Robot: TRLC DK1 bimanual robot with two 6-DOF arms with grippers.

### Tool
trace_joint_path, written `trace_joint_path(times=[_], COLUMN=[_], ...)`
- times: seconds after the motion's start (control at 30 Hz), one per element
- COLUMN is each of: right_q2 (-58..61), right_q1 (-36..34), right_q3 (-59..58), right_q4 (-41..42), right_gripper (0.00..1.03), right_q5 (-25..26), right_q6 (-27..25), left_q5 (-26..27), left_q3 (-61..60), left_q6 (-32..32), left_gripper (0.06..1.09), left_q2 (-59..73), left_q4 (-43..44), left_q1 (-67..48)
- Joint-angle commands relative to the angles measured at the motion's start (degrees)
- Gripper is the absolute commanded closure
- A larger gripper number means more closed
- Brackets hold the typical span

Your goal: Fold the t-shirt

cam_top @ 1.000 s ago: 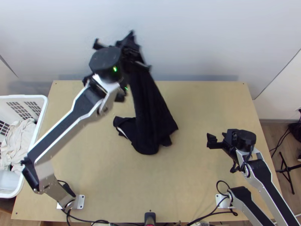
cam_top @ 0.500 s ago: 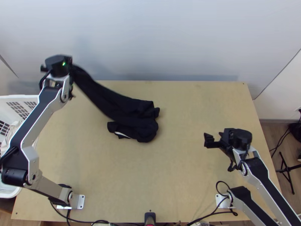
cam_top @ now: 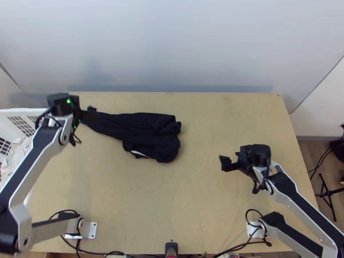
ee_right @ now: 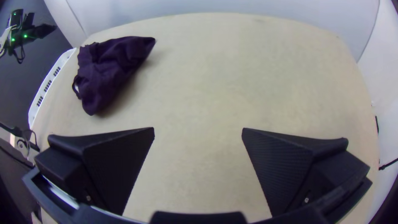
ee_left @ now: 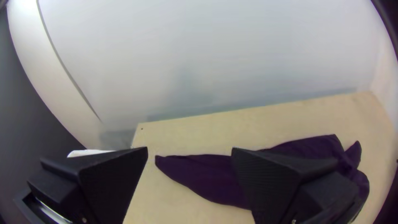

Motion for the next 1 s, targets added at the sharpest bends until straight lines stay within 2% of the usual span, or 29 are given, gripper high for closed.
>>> trace_joint_path(times=[0.0, 0.17, 0.43, 0.6, 0.73, 0.97], right_q2=[9.36, 21.14, 39.95, 44.87, 45.84, 48.82], right_q1=[2.74, 2.48, 3.97, 6.43, 6.17, 5.46], right_q3=[4.54, 15.44, 31.79, 33.98, 33.46, 36.45], right_q4=[2.02, 2.37, 1.85, 1.85, 3.96, 8.00], right_gripper=[0.05, 0.05, 0.05, 0.05, 0.05, 0.05], right_q5=[-2.07, -3.13, -3.13, -5.50, -11.92, -12.80], right_q6=[0.09, -0.17, 0.09, -0.08, 0.97, 1.76], left_q5=[0.67, 0.67, 0.67, 0.59, 0.50, 0.59], left_q3=[-6.61, -8.37, -13.73, -16.10, -17.07, -18.12], left_q6=[-1.79, -5.40, -7.24, -5.93, -5.05, -5.75], left_gripper=[0.10, 0.10, 0.11, 0.11, 0.11, 0.11], left_q2=[-9.23, -13.54, -21.98, -25.05, -25.93, -26.90], left_q4=[-3.92, -10.52, -14.73, -16.76, -16.84, -17.90], left_q1=[-2.86, -6.38, -8.05, -7.61, -6.47, -4.89])
